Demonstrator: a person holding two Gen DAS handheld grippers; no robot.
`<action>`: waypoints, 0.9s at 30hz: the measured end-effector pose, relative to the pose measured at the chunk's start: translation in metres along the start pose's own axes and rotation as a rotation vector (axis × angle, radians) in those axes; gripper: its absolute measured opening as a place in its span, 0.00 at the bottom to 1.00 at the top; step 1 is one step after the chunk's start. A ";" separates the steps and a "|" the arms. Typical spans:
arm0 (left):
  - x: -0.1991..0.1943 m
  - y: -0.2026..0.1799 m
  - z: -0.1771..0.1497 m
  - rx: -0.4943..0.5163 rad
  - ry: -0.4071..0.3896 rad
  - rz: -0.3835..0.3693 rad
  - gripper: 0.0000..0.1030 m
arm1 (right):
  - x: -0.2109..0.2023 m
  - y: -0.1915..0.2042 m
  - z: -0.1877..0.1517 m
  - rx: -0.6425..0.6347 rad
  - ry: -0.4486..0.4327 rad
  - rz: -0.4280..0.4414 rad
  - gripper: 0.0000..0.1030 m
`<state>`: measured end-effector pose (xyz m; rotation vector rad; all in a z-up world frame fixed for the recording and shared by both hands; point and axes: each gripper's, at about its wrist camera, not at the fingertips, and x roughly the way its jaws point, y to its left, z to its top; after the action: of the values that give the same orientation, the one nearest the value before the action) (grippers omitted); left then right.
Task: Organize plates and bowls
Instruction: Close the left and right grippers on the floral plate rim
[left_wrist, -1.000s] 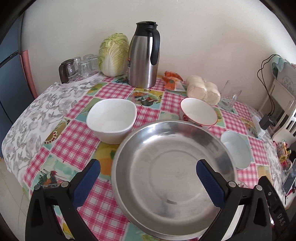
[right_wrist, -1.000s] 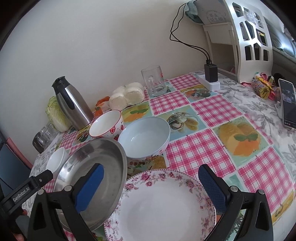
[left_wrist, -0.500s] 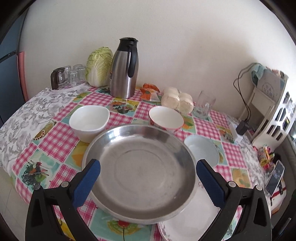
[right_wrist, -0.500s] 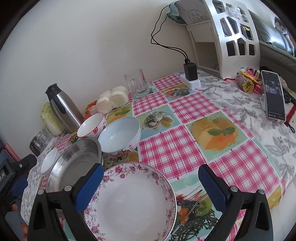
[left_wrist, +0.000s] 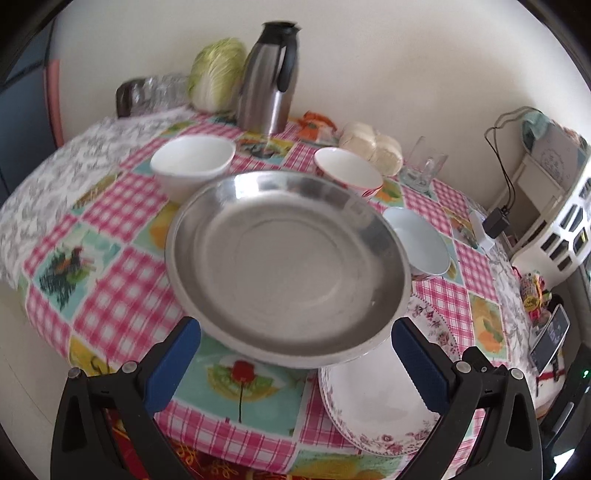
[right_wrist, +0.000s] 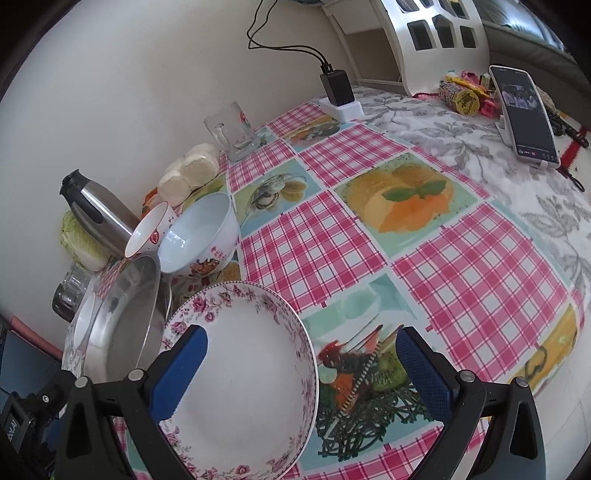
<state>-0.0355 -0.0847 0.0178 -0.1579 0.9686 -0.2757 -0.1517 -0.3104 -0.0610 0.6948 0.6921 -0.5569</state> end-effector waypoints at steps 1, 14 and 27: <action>0.002 0.003 -0.001 -0.019 0.016 -0.007 1.00 | 0.001 0.000 -0.001 -0.003 0.003 -0.006 1.00; 0.032 -0.013 -0.023 0.002 0.181 -0.056 0.93 | 0.020 -0.003 -0.006 0.016 0.077 -0.026 0.68; 0.069 -0.023 -0.032 -0.023 0.280 -0.074 0.56 | 0.032 0.000 -0.005 -0.021 0.089 -0.014 0.47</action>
<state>-0.0284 -0.1278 -0.0490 -0.1798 1.2454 -0.3609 -0.1329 -0.3137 -0.0874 0.6985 0.7856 -0.5333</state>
